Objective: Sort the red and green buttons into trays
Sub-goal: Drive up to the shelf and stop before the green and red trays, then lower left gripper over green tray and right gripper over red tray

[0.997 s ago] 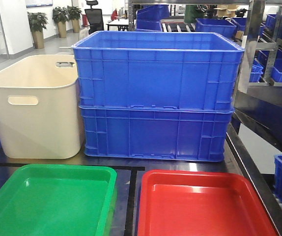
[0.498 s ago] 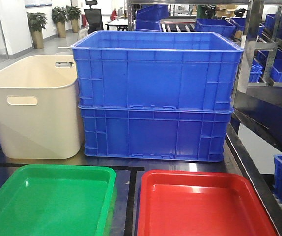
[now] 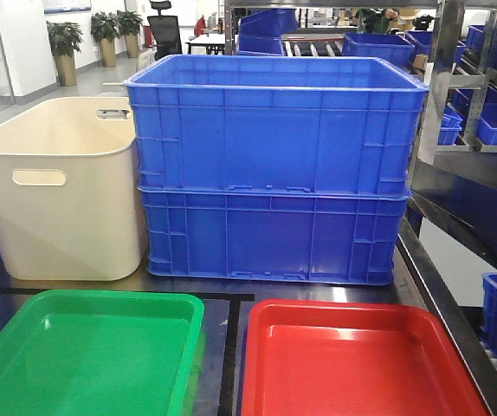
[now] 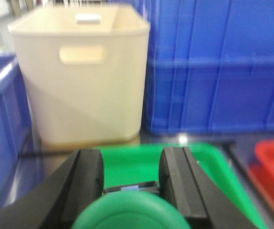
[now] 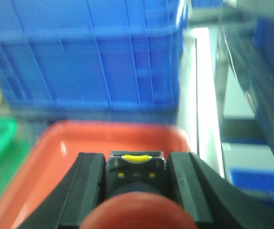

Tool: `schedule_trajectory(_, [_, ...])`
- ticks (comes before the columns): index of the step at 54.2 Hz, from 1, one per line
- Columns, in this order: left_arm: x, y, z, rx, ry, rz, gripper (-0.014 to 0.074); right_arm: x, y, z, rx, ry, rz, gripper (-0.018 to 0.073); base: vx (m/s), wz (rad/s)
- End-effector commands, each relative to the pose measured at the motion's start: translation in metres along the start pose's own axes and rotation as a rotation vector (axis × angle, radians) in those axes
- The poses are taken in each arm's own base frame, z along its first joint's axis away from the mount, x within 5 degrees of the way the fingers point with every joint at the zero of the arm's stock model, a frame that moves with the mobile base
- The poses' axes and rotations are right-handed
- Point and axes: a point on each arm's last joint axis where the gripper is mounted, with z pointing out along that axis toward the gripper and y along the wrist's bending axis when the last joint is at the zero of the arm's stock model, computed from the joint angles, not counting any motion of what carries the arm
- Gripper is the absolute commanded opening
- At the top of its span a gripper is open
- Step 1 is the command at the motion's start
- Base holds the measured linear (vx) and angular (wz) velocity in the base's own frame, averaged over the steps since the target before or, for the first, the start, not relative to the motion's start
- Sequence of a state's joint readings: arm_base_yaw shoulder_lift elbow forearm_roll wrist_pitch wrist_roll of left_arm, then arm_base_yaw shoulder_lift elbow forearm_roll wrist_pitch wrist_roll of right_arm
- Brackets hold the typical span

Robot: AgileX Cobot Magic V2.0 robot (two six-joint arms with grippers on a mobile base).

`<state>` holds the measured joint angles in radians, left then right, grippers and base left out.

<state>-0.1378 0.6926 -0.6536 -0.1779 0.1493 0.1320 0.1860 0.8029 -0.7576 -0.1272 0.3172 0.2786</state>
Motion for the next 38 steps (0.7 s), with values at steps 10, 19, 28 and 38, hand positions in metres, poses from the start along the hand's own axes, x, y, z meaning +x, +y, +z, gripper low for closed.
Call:
schedule_trajectory(10, [-0.014,0.000,0.026,-0.006,-0.114,-0.043,-0.0003,-0.009,0.030,0.032,-0.155,-0.086,-0.106,-0.0009,0.00,0.00])
schedule_trajectory(19, [-0.001,-0.016,0.055,0.060,-0.069,-0.037,-0.0003,0.007,0.055,0.064,-0.243,-0.053,-0.218,-0.0009,0.00,0.00])
schedule_trajectory(28, [0.020,-0.032,0.091,0.101,-0.030,-0.025,0.0000,0.027,0.063,0.096,-0.259,0.021,-0.205,-0.0004,0.00,0.00])
schedule_trajectory(38, [0.053,-0.035,0.121,0.093,0.110,-0.010,0.0013,0.051,0.064,0.122,-0.245,0.130,-0.220,0.0008,0.00,0.00])
